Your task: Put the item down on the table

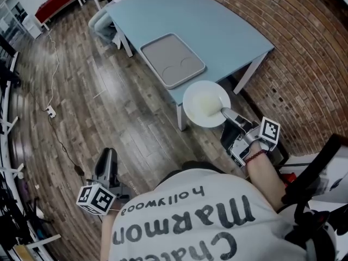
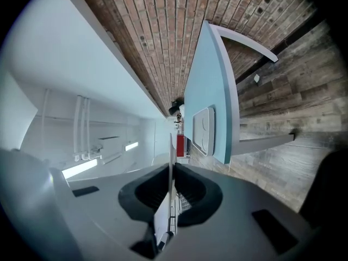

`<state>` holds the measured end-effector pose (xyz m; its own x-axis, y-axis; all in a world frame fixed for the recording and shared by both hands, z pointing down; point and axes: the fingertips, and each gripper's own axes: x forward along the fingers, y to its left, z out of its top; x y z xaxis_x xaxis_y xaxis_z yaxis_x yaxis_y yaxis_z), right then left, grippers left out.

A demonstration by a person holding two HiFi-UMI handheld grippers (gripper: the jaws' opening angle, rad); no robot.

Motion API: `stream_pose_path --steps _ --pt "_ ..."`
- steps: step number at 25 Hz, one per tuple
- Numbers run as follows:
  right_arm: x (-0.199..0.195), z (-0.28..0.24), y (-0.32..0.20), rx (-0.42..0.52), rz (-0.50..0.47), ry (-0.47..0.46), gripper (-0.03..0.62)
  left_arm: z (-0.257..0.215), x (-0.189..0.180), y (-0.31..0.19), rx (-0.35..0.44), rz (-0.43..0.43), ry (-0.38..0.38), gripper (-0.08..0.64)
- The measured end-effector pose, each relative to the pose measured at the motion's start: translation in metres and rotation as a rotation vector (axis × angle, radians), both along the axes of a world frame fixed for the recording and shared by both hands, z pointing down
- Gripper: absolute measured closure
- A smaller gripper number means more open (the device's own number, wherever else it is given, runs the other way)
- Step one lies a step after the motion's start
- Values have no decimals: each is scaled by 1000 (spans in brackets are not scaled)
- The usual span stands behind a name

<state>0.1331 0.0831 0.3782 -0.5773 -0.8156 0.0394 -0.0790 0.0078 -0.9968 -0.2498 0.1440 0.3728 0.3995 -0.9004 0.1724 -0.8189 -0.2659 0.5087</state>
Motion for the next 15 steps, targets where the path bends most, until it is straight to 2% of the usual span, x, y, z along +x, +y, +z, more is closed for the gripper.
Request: stream_pose_path --steps 15 --pt "-13 19 -21 -51 11 26 568 18 -31 -17 -42 -37 13 465"
